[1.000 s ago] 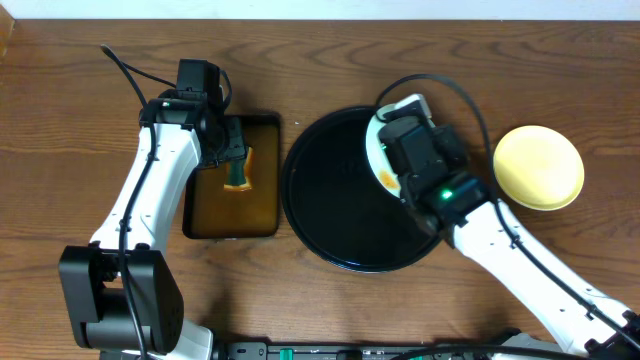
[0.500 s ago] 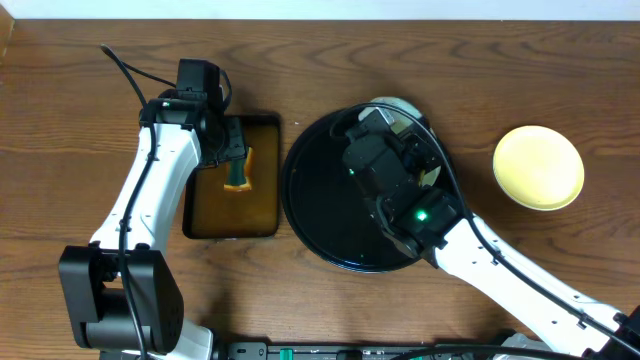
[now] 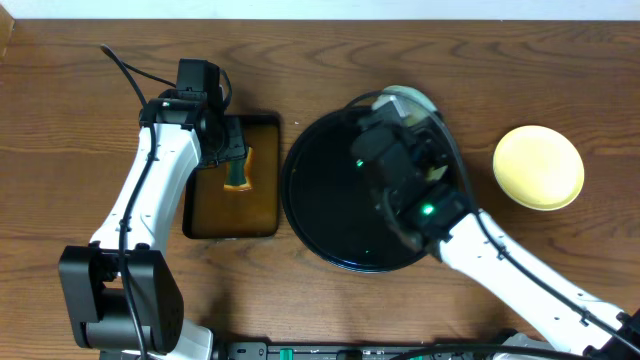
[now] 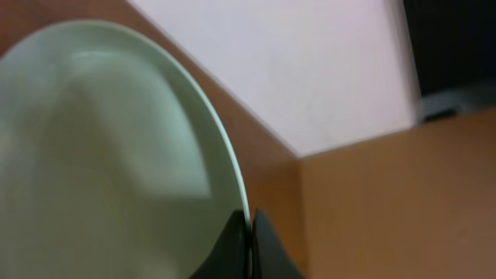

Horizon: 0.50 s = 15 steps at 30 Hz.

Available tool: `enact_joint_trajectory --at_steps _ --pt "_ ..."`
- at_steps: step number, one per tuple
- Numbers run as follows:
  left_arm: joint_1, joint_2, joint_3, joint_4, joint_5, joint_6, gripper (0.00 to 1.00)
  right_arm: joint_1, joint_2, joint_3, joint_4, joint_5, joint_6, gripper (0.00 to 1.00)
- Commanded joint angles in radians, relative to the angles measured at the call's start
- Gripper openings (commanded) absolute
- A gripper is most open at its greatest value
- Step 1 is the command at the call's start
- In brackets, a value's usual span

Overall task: Clean dirty plates on tray and stack at the side
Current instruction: 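Lift the mint plate with right gripper and set it on the stack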

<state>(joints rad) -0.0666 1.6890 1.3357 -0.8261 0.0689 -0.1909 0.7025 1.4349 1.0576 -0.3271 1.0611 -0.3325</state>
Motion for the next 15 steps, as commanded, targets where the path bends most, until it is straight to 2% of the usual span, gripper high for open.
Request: enact_joint_trajectory --at_steps 1,6,15 --pt "0.002 0.006 0.005 0.001 -0.002 -0.013 0.5 -0.11 -0.016 0.02 -0.064 -0.131 0.242 0.01" --pt "0.002 0.006 0.005 0.001 -0.002 -0.013 0.5 -0.324 -0.016 0.02 -0.111 -0.275 0.406 0.01" --pt "0.002 0.006 0.005 0.0 -0.002 -0.013 0.5 -0.722 -0.014 0.02 -0.142 -0.478 0.586 0.01"
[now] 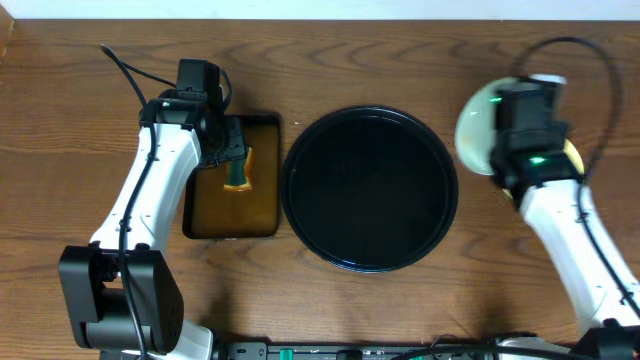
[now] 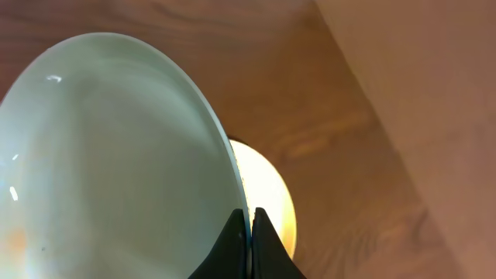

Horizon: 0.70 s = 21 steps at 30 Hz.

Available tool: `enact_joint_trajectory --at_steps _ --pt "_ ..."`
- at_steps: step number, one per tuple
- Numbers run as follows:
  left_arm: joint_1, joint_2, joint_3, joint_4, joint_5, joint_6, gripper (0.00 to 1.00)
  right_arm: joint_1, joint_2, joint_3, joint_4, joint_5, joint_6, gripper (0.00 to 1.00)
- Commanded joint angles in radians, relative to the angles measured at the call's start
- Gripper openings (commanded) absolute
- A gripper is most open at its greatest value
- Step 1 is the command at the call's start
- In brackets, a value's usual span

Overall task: Clean dirty plates on tray and stack at the side
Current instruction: 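Lift the mint plate with right gripper and set it on the stack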

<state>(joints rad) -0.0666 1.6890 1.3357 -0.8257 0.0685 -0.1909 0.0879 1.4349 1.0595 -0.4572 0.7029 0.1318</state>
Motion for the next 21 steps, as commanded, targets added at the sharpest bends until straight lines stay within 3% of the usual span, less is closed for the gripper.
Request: enact_joint_trajectory --at_steps 1,12,14,18,21 --pt "0.002 0.006 0.005 0.0 -0.002 -0.013 0.5 -0.148 -0.013 0.018 -0.013 -0.151 0.128 0.01" --pt "0.002 0.006 0.005 0.0 -0.002 -0.013 0.5 -0.416 0.054 0.018 -0.01 -0.336 0.152 0.02" --pt "0.002 0.006 0.005 0.0 -0.002 -0.013 0.5 -0.424 0.063 0.018 -0.01 -0.345 0.152 0.07" --pt "0.002 0.006 0.005 0.0 -0.002 -0.013 0.5 -0.424 0.069 0.018 -0.008 -0.345 0.152 0.34" --pt "0.002 0.006 0.005 0.0 -0.002 -0.013 0.5 -0.424 0.069 0.018 -0.008 -0.365 0.152 0.38"
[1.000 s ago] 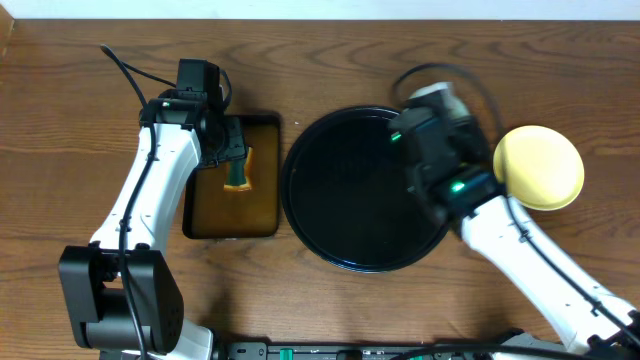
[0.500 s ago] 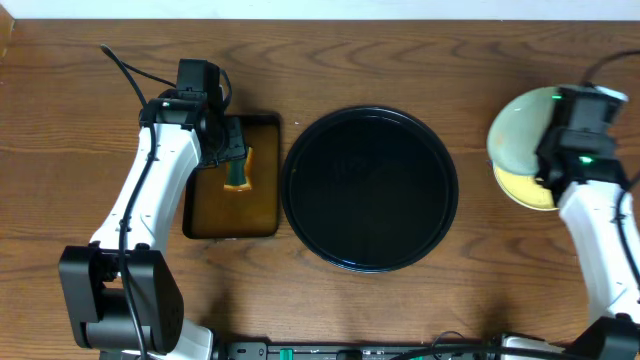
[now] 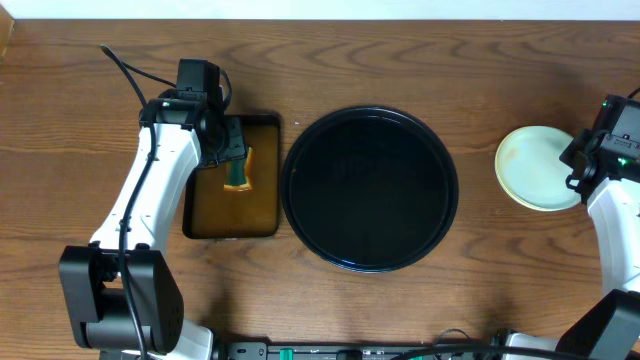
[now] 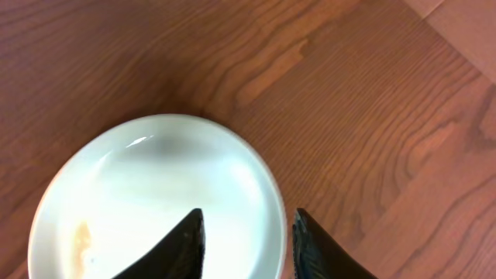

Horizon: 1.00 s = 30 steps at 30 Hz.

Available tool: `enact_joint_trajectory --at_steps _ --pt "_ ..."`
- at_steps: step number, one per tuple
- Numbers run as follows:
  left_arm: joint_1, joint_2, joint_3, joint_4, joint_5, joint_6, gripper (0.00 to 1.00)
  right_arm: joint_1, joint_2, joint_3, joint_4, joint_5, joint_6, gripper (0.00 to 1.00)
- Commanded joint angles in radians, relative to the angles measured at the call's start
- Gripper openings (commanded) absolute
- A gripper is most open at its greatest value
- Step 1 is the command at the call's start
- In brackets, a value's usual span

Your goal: Clean dirty plates on tray and stack at the side

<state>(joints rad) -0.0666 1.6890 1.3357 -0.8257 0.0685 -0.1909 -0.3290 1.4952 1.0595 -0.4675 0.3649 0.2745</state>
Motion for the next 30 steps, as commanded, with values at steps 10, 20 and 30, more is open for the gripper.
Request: enact_joint_trajectory --at_steps 10,20,30 --pt "0.002 0.006 0.005 0.027 -0.002 0.024 0.57 0.025 0.009 0.018 -0.02 -0.666 -0.173 0.6" --pt "0.003 0.006 0.005 -0.111 -0.002 0.047 0.78 0.193 0.009 0.018 -0.29 -0.527 -0.229 0.99" --pt "0.002 -0.053 -0.023 -0.27 -0.001 0.021 0.79 0.22 -0.05 -0.011 -0.452 -0.511 -0.217 0.99"
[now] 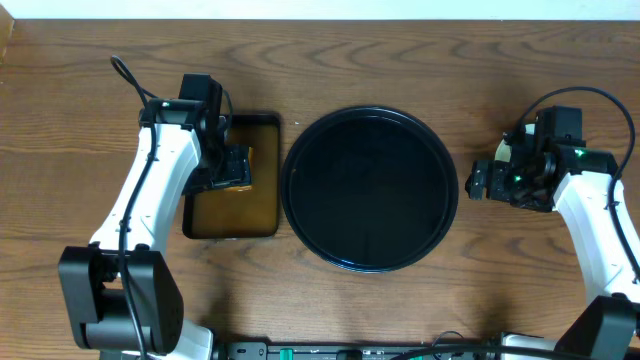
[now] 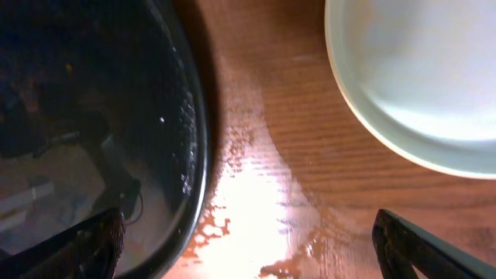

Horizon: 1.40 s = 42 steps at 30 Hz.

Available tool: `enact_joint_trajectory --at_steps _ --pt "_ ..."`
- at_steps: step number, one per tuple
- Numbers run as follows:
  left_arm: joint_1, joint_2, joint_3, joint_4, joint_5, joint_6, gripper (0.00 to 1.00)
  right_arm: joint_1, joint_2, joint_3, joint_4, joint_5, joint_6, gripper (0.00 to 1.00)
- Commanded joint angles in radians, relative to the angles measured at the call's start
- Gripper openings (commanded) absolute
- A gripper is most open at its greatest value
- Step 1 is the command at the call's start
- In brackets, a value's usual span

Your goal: Clean dirty plates on tray and stack at the side

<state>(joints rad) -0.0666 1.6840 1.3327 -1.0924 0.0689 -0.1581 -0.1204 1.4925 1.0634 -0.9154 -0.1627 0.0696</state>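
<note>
A round black tray (image 1: 370,190) lies mid-table with no plates on it; its rim (image 2: 190,124) fills the left of the right wrist view. A pale green plate (image 2: 418,70) rests on the table to the tray's right, and in the overhead view the right arm covers most of it. My right gripper (image 1: 485,182) hangs open over the wet wood between tray and plate, with nothing between its fingers (image 2: 93,244). My left gripper (image 1: 233,170) is down in the brown tub (image 1: 230,205). Whether it holds anything is hidden.
A wet, shiny patch (image 2: 256,194) lies on the wood between the tray and the plate. The rectangular tub sits close against the tray's left side. A cable (image 1: 590,95) loops above the right arm.
My right gripper has moved left from above the plate to the gap between plate and tray, its fingers now spread wider. My left gripper has shifted toward the front of the tub.
My right gripper was shut on the pale green plate's rim above the tray. It then held it over a yellow plate at the right. Then the green plate lay on the yellow one with the gripper open above. Now the gripper is beside the tray.
</note>
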Motion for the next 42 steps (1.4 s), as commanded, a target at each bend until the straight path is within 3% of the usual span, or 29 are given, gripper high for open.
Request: enact_joint_trajectory --at_steps 1,6,10,13,19,42 --pt "0.002 -0.074 -0.038 0.008 -0.002 -0.012 0.79 0.014 -0.072 -0.031 0.002 0.017 -0.012 0.99" --pt "0.002 -0.274 -0.203 0.139 0.002 -0.009 0.79 0.034 -0.282 -0.152 0.074 0.064 -0.012 0.99" --pt "0.002 -0.518 -0.385 0.305 0.061 0.077 0.79 0.059 -0.505 -0.263 0.145 0.105 -0.007 0.99" --pt "0.002 -0.702 -0.496 0.401 0.061 0.075 0.79 0.058 -0.63 -0.308 0.165 0.109 0.008 0.99" --pt "0.002 -0.924 -0.571 0.443 0.061 0.076 0.79 0.058 -0.756 -0.335 0.155 0.106 0.008 0.99" --pt "0.002 -0.971 -0.571 0.443 0.061 0.076 0.79 0.058 -0.76 -0.335 0.156 0.106 0.007 0.99"
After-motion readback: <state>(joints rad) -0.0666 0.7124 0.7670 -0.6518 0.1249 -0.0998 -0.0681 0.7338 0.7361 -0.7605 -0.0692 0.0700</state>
